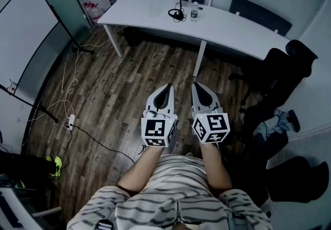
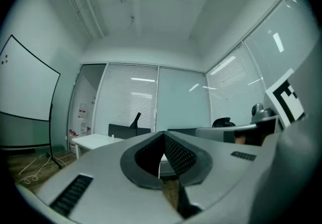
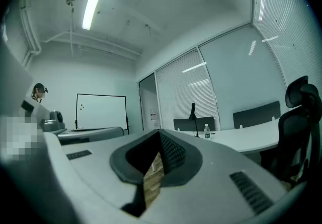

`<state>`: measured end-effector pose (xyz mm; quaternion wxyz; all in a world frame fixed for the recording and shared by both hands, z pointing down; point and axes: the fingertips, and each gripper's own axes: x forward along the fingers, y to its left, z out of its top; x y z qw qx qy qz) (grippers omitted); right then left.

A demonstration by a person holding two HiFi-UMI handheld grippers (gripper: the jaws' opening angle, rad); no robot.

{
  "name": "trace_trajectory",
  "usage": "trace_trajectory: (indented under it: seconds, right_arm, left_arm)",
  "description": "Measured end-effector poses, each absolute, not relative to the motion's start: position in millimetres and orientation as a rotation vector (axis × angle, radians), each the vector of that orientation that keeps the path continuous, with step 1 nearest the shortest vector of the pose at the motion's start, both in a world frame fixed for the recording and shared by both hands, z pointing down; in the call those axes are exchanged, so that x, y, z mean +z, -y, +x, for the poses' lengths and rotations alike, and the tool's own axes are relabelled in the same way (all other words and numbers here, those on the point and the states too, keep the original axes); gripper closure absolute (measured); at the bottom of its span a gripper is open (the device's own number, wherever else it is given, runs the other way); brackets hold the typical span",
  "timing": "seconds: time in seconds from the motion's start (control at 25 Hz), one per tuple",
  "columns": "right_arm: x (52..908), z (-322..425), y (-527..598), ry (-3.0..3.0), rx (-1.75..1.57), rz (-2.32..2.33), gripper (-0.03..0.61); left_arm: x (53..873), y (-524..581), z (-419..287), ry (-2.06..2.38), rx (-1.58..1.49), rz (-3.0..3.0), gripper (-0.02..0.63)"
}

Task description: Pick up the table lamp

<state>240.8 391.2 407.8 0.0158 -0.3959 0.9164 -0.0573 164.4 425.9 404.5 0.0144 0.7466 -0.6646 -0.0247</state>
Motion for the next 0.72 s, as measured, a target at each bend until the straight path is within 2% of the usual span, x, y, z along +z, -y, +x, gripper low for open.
trace_trajectory:
  seconds: [0.72]
  right_arm:
    - [409.5, 192.5, -423.4, -2.774, -0.138, -1.3, 0.569]
  left_arm:
    - [406.1, -449.5, 113.2, 1.998, -0.082, 2.438, 0.611]
